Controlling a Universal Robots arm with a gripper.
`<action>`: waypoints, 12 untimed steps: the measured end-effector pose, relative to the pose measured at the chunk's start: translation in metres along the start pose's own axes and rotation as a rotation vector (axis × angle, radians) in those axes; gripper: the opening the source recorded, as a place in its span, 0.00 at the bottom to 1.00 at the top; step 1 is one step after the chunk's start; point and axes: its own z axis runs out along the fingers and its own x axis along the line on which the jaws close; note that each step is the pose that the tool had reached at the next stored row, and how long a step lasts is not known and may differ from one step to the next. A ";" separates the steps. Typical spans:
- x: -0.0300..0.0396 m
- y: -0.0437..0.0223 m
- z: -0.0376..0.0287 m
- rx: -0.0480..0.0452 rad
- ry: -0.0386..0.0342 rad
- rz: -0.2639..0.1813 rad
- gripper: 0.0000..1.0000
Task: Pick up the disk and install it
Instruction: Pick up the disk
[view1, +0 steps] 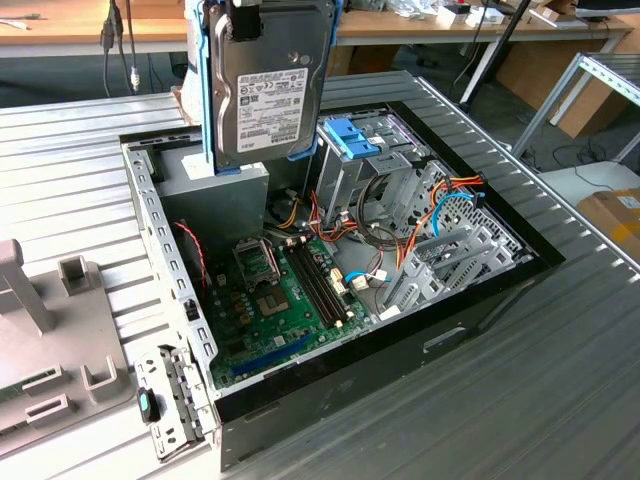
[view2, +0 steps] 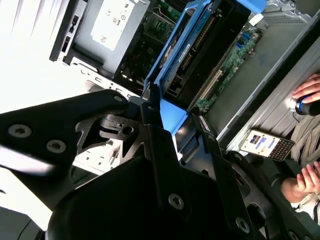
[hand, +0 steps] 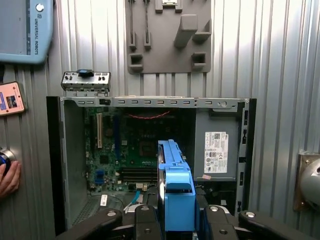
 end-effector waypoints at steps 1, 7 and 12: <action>0.0022 0.0000 0.0004 -0.0001 0.0008 0.007 0.37; 0.0117 0.0003 0.0036 -0.0001 0.0063 0.043 0.37; 0.0116 -0.0003 0.0038 -0.0130 0.0081 0.043 0.37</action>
